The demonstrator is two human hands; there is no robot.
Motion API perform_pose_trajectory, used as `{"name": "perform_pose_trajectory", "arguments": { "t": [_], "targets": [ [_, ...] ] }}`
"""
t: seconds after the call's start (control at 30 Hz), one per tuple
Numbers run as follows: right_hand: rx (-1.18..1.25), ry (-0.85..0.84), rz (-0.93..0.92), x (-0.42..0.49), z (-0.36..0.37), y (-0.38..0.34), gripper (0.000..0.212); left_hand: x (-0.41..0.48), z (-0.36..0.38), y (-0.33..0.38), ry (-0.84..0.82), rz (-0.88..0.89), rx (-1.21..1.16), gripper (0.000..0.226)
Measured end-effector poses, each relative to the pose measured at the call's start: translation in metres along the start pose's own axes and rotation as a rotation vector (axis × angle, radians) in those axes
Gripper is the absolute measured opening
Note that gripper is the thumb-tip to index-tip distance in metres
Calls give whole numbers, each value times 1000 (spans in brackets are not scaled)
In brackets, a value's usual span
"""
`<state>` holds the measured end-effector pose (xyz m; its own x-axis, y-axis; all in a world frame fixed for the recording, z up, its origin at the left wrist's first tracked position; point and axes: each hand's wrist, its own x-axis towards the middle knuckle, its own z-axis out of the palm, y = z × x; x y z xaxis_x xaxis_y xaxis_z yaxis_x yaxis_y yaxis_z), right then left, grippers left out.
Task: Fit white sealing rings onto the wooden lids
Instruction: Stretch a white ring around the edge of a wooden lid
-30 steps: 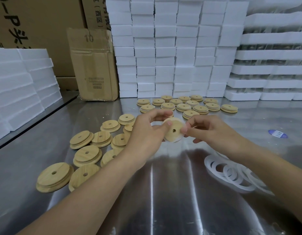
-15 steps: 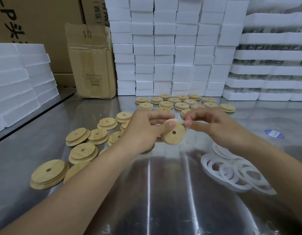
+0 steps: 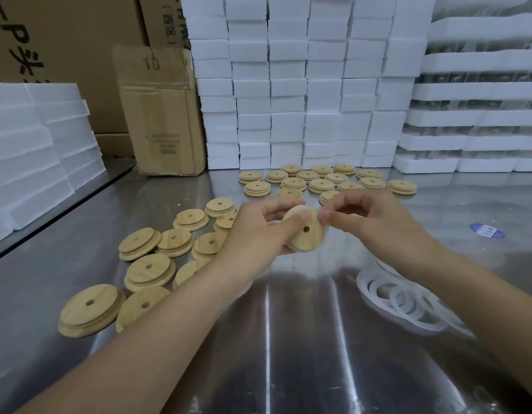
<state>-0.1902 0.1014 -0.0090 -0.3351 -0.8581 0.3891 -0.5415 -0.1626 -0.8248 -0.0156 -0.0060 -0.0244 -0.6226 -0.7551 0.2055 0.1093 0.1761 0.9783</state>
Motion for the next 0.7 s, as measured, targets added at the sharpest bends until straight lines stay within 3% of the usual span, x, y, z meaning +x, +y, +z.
{"name": "perform_pose_trajectory", "arguments": {
  "t": [0.3,0.47,0.6,0.7],
  "targets": [
    [58,-94,162,8,-24,3,13,4,-3,-1,-96,11,2,27],
    [68,-44,145,7,-27,2,17,3,-7,-5,-55,1,-48,21],
    [53,-87,104,4,-16,1,8,5,-7,-5,-44,-16,-129,18],
    [83,-116,66,1,-9,0,14,7,-8,-6,-51,-72,-198,18]
  ]
}}
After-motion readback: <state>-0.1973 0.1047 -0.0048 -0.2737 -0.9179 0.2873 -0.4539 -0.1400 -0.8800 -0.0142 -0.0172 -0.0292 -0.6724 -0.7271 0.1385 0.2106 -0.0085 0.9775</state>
